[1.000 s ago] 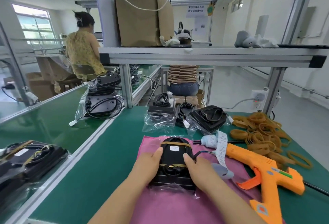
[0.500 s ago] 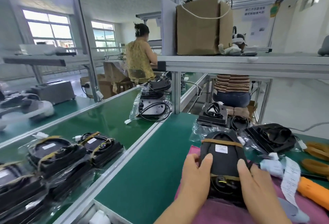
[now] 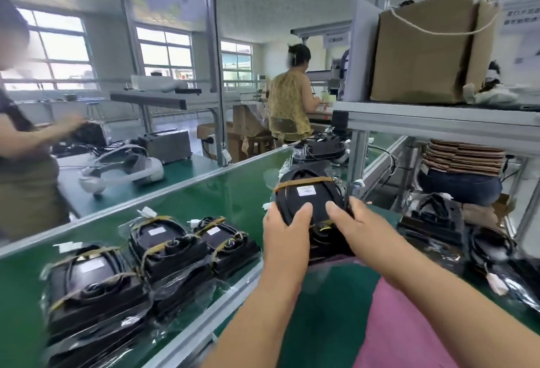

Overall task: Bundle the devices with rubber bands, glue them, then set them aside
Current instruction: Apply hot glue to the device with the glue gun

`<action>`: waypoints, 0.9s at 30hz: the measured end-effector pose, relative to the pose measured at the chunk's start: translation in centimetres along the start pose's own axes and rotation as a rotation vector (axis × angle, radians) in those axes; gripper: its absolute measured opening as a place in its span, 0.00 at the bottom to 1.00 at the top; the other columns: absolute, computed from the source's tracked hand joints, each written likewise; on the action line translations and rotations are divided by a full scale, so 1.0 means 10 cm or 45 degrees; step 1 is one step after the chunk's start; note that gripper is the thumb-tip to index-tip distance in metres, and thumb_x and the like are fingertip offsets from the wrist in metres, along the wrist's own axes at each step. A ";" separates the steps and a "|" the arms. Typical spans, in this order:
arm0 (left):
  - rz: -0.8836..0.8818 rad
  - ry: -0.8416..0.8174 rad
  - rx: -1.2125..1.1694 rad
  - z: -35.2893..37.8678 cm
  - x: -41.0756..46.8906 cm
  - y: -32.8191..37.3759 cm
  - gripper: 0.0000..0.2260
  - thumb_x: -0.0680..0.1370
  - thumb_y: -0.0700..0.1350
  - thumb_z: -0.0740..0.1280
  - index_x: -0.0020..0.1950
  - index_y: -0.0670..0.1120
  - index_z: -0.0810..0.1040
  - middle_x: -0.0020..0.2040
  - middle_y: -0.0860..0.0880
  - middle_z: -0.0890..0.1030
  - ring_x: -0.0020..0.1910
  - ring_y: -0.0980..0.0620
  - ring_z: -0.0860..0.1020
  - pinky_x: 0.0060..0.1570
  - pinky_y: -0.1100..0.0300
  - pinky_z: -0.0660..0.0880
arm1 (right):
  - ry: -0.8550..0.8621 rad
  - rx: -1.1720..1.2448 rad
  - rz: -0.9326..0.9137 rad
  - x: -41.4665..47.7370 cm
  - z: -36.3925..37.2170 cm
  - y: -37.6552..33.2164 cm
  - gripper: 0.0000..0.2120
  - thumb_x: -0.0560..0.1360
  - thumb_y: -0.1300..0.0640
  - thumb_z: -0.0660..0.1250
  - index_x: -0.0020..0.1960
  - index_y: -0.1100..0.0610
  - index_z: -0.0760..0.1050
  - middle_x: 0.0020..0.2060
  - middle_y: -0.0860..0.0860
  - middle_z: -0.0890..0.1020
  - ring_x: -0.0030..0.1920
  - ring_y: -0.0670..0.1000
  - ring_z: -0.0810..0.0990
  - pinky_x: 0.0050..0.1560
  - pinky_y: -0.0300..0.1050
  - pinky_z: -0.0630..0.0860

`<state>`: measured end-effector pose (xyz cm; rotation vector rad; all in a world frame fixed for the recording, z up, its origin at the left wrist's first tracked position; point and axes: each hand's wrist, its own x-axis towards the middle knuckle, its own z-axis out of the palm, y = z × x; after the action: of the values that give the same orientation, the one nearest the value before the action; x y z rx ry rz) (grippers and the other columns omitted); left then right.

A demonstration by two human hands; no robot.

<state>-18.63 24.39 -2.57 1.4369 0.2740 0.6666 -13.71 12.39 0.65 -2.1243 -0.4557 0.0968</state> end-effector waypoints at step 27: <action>-0.209 0.461 1.342 -0.94 1.33 -0.73 0.34 0.83 0.59 0.50 0.81 0.40 0.43 0.81 0.43 0.42 0.80 0.46 0.42 0.78 0.49 0.43 | -0.507 -0.192 -0.235 1.76 1.92 -0.18 0.21 0.85 0.51 0.49 0.62 0.60 0.75 0.62 0.59 0.78 0.63 0.57 0.74 0.59 0.45 0.68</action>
<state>-11.44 39.69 -8.16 2.2394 1.1390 0.6679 -2.54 34.70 -6.93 -2.2009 -0.9155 0.3945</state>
